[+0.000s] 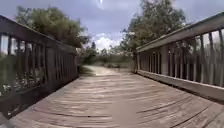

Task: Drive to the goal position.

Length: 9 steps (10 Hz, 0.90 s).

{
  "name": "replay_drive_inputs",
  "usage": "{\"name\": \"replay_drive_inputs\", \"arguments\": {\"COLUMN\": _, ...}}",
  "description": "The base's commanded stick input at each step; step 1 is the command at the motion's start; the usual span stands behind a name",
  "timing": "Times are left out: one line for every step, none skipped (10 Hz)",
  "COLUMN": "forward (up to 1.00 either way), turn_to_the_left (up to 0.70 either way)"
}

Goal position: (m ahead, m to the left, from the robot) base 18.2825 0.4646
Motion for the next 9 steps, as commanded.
{"name": "replay_drive_inputs", "arguments": {"forward": 0.50, "turn_to_the_left": 0.01}}
{"name": "replay_drive_inputs", "arguments": {"forward": 0.50, "turn_to_the_left": 0.01}}
{"name": "replay_drive_inputs", "arguments": {"forward": 0.50, "turn_to_the_left": 0.01}}
{"name": "replay_drive_inputs", "arguments": {"forward": 0.50, "turn_to_the_left": 0.01}}
{"name": "replay_drive_inputs", "arguments": {"forward": 0.50, "turn_to_the_left": -0.32}}
{"name": "replay_drive_inputs", "arguments": {"forward": 0.50, "turn_to_the_left": -0.49}}
{"name": "replay_drive_inputs", "arguments": {"forward": 0.50, "turn_to_the_left": -0.17}}
{"name": "replay_drive_inputs", "arguments": {"forward": 0.50, "turn_to_the_left": 0.01}}
{"name": "replay_drive_inputs", "arguments": {"forward": 0.50, "turn_to_the_left": 0.01}}
